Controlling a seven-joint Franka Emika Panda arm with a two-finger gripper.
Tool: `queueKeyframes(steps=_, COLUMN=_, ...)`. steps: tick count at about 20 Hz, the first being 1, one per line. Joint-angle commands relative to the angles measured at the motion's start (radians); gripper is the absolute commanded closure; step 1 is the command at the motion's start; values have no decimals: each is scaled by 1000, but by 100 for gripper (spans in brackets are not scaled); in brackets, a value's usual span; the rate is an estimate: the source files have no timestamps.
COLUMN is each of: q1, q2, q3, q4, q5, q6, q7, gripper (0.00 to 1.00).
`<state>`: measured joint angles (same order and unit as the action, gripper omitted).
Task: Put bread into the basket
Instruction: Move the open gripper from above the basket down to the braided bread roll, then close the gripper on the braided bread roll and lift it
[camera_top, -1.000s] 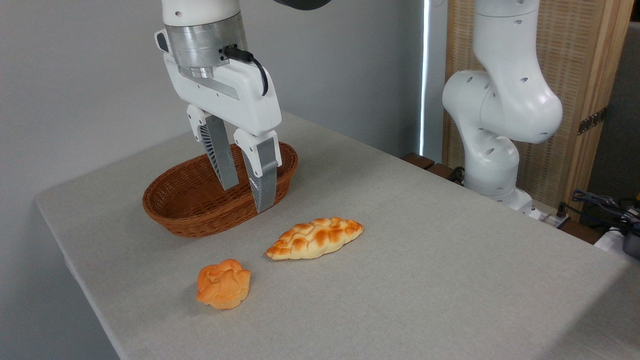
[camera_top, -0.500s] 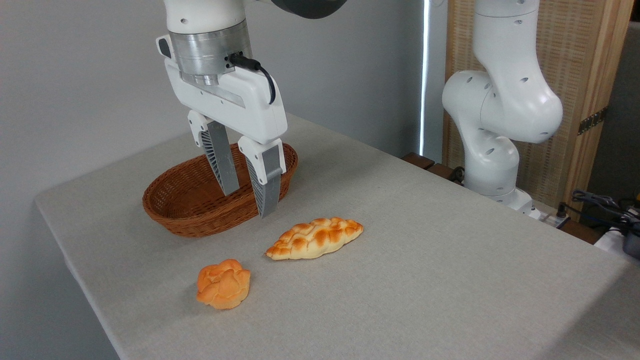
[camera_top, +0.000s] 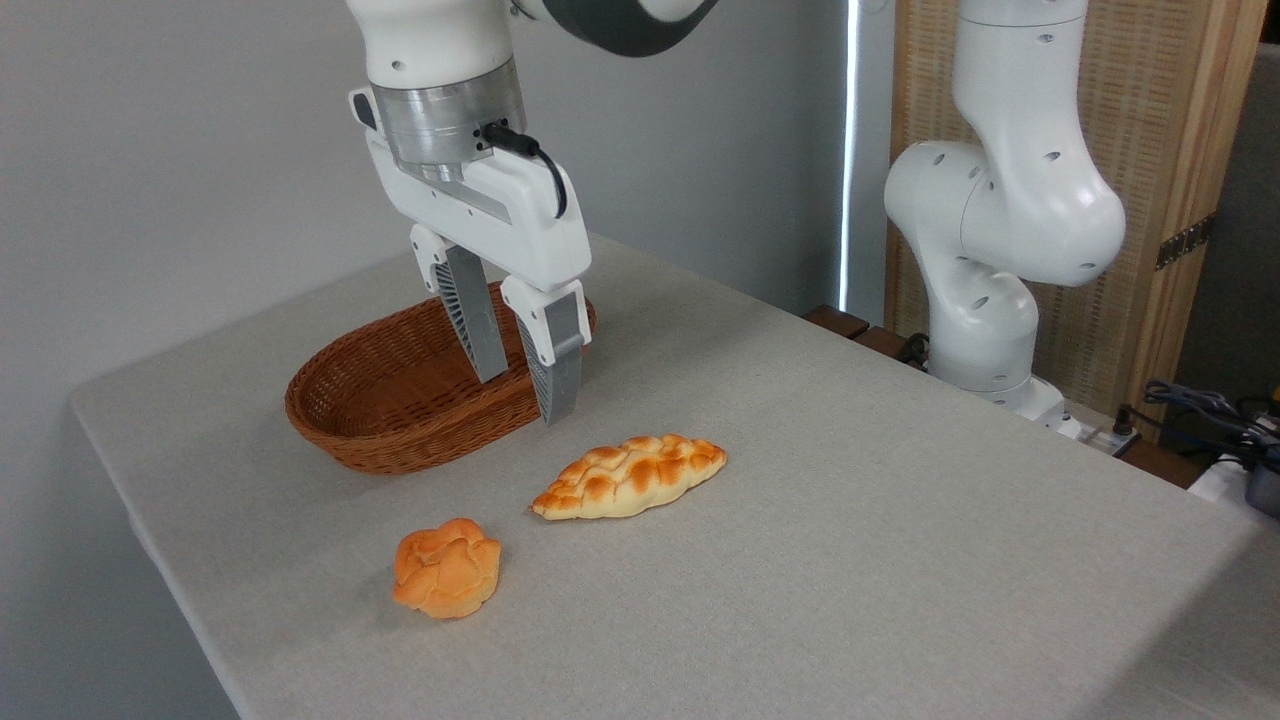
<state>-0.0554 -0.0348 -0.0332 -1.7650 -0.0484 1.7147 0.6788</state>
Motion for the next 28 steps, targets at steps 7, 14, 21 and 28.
queueKeyframes(steps=7, q1=3, q2=-128, q3=-114, q4=-313, q5=-7, q6=215, q7=119, gripper=0)
queueKeyframes(steps=14, q1=3, q2=-154, q3=-120, q4=-418, q5=65, q6=223, q7=136, gripper=0)
queueKeyframes(steps=21, q1=3, q2=-140, q3=-119, q4=-505, q5=117, q6=296, q7=142, gripper=0)
queueKeyframes(steps=28, q1=2, q2=-123, q3=-120, q4=-548, q5=119, q6=352, q7=149, gripper=22)
